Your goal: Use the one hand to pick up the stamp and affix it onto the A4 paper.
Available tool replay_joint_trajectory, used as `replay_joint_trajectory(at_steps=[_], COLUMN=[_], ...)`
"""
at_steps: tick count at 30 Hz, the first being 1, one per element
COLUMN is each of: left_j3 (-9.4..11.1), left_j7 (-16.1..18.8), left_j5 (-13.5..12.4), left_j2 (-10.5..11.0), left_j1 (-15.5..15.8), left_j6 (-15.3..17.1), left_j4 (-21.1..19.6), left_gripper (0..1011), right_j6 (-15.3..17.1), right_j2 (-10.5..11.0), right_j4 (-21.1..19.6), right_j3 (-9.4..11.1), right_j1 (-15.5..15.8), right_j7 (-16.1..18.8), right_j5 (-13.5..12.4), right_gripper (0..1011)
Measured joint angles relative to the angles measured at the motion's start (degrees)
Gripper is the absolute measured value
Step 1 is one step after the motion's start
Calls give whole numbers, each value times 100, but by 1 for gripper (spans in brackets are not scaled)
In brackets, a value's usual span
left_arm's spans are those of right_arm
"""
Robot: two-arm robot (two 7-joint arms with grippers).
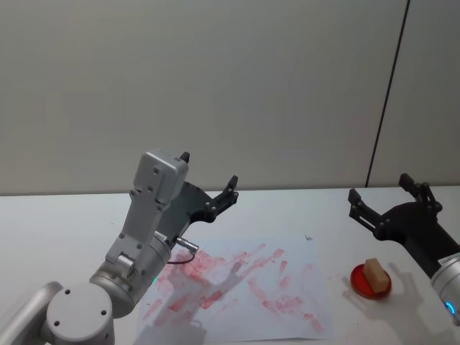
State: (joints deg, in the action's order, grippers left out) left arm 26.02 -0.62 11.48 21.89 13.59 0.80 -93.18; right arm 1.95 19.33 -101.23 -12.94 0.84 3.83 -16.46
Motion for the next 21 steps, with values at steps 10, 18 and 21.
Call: replay_joint_trajectory(at_steps=[10, 18, 21], left_j3=[0, 0, 0], left_j7=[0, 0, 0], left_j5=[0, 0, 0], left_j2=[0, 0, 0], left_j1=[0, 0, 0], left_j6=[0, 0, 0], left_j4=[0, 0, 0], left_gripper=[1001, 1001, 1001], right_j6=[0, 0, 0], right_j2=[0, 0, 0], right_j4=[0, 0, 0], right_j3=[0, 0, 0], right_j1=[0, 0, 0], right_j7=[0, 0, 0], right_j5=[0, 0, 0], right_gripper=[1001, 1001, 1001])
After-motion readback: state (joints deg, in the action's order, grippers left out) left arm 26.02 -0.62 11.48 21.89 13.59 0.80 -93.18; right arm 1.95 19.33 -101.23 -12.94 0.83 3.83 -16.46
